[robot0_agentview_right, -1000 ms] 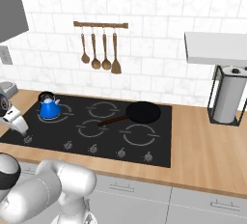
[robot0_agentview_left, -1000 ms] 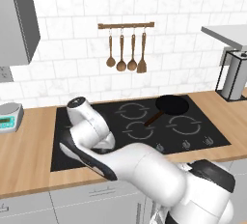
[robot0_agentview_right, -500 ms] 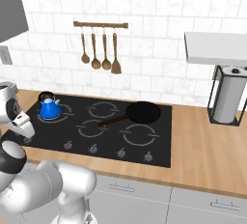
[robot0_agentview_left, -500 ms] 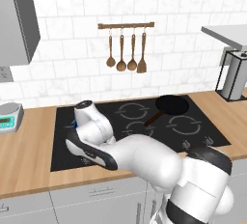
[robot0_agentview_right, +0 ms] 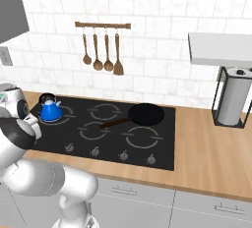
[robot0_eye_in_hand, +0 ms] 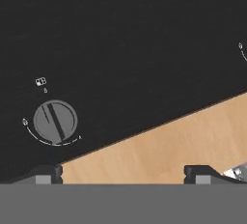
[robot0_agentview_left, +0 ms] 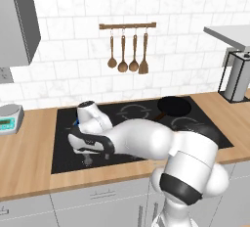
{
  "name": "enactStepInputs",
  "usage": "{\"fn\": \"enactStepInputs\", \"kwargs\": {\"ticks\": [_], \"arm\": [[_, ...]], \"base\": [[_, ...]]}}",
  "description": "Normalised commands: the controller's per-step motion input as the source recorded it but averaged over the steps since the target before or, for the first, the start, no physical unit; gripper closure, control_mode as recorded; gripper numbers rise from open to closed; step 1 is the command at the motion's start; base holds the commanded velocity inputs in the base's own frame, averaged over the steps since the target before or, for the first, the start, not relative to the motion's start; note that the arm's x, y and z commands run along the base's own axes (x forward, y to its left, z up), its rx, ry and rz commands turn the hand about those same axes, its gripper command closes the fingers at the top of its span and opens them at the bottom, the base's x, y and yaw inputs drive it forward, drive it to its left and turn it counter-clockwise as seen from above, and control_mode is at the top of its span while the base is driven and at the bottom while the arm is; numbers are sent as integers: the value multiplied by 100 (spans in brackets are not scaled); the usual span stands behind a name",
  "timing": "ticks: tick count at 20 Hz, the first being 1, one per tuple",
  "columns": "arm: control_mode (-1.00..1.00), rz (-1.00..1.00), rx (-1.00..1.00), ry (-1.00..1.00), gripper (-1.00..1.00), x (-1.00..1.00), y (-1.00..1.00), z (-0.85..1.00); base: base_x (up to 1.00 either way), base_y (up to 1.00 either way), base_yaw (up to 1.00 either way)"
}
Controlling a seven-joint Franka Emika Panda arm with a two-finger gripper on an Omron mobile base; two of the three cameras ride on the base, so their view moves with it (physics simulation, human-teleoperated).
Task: Pick the kettle from the counter and place it on a stove burner. Then turn the burner on.
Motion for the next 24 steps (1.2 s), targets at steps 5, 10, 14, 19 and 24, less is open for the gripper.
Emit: {"fn": "enactStepInputs", "kwargs": {"ticks": [5,10,14,19,24], "arm": [[-100,0,0,0,-100,6,18,-22],[-100,0,0,0,-100,11,8,-20],[-100,0,0,0,-100,16,0,-18],[-100,0,0,0,-100,18,6,-20],[-100,0,0,0,-100,10,7,-16]], "base": [[0,0,0],[0,0,0],[0,0,0],[0,0,0],[0,0,0]]}}
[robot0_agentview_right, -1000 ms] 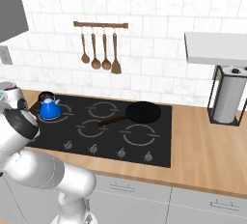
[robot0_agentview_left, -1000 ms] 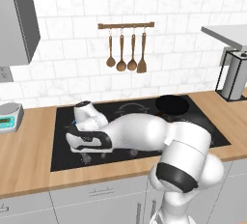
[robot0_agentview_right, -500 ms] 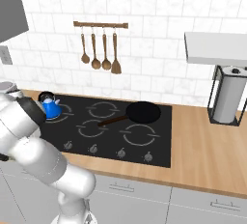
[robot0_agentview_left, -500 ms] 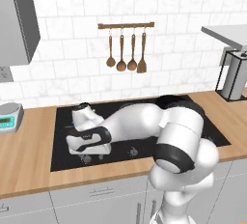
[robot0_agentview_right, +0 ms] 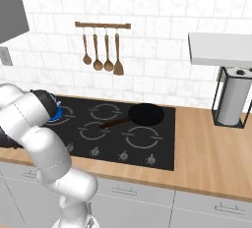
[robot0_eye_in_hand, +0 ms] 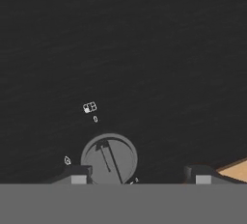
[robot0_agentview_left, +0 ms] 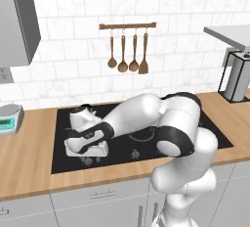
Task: Pick the kettle from the counter and place it on a stove burner. Then turn the burner on.
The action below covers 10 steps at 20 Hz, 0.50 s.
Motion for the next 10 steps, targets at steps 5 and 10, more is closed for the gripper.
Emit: {"fn": "enactStepInputs", "kwargs": {"ticks": [5,10], "arm": [[-100,0,0,0,-100,2,0,-19],[-100,0,0,0,100,0,0,-21]], "base": [[0,0,0],[0,0,0]]}}
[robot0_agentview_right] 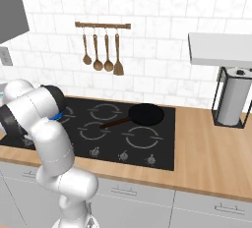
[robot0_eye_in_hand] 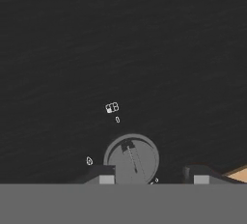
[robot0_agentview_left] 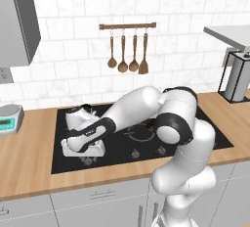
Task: Pick the kettle from the counter and place it on a stove burner. Then turn the burner on.
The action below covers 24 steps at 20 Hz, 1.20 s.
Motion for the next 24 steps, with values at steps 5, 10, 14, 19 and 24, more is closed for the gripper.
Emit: {"fn": "enactStepInputs", "kwargs": {"ticks": [5,10,14,19,24], "arm": [[-100,0,0,0,100,0,0,-19],[-100,0,0,0,100,0,0,-16],[-100,0,0,0,100,0,0,-1],[-100,4,0,0,100,0,0,-8],[-100,30,0,0,100,0,0,-38]], "base": [[0,0,0],[0,0,0],[0,0,0],[0,0,0],[0,0,0]]}}
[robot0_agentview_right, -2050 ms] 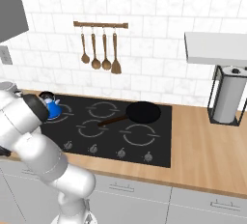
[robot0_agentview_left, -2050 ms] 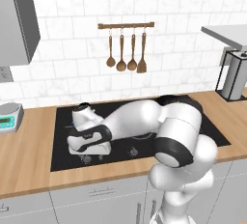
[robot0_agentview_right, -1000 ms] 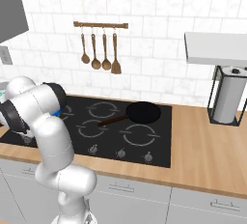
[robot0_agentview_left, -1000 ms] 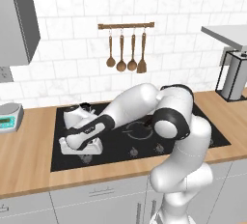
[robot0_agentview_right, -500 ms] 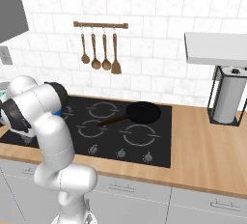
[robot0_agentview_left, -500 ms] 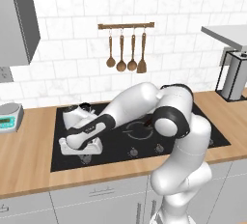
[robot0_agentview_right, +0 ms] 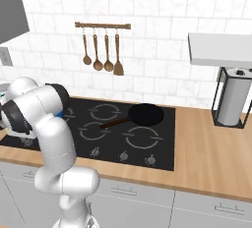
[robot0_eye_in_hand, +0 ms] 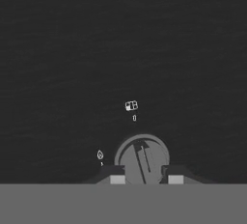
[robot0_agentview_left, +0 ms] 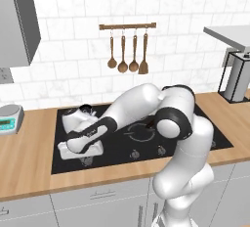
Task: Pick the kettle from the counter and place it on a stove burner. Then turn the burner on.
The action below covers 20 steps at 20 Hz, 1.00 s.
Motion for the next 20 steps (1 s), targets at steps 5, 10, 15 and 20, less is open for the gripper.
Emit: {"fn": "enactStepInputs", "kwargs": {"ticks": [5,10,15,20], "arm": [[-100,35,0,0,100,0,0,-38],[-100,35,0,0,100,0,0,-42],[-100,36,0,0,100,0,0,-44],[-100,32,0,-1,100,-1,0,-27]], "base": [[0,0,0],[0,0,0],[0,0,0],[0,0,0]]}}
